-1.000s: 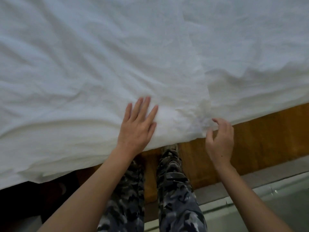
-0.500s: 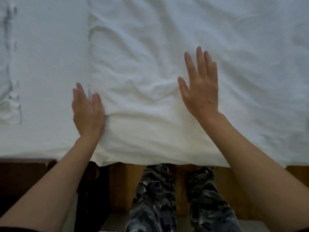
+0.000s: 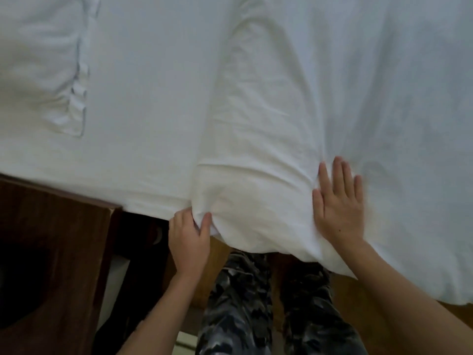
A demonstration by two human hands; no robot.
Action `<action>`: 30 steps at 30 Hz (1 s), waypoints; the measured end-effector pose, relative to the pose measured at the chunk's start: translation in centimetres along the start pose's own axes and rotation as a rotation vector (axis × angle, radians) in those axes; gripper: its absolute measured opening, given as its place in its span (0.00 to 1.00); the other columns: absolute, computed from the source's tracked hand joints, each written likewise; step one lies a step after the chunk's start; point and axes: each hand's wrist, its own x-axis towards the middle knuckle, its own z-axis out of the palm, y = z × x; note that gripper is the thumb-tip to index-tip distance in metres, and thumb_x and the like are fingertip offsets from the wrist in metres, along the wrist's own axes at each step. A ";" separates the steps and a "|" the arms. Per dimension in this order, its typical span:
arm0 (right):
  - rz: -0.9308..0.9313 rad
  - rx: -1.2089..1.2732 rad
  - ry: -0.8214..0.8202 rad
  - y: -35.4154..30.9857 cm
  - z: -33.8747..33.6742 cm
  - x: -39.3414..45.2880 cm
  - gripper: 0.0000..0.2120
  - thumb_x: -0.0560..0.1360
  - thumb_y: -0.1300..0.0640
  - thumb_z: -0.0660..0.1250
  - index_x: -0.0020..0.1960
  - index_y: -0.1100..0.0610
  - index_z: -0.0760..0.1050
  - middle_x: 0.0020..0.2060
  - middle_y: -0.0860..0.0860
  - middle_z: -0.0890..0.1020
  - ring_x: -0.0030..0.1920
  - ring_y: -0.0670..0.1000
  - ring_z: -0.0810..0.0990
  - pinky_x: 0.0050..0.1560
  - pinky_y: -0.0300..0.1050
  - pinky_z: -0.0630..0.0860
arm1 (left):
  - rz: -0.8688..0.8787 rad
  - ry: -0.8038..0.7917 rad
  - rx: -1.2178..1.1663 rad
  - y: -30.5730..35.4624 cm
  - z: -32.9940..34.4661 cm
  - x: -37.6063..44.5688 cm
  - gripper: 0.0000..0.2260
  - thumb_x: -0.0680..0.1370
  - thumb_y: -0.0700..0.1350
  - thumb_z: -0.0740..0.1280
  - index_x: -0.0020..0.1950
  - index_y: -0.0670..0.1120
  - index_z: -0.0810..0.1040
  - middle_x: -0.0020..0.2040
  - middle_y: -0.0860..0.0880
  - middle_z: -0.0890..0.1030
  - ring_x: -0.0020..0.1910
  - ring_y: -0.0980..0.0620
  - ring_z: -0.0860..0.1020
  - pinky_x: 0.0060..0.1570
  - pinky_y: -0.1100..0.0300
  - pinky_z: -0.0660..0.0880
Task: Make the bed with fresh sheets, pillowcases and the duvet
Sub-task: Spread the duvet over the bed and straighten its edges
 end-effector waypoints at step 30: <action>-0.067 0.176 0.201 -3.7 -7.3 12.8 0.27 0.80 0.45 0.54 0.76 0.53 0.60 0.75 0.59 0.58 0.75 0.61 0.55 0.74 0.56 0.51 | -0.179 0.296 -0.118 1.9 -1.8 1.2 0.12 0.80 0.44 0.59 0.56 0.37 0.74 0.51 0.38 0.78 0.51 0.38 0.75 0.49 0.46 0.72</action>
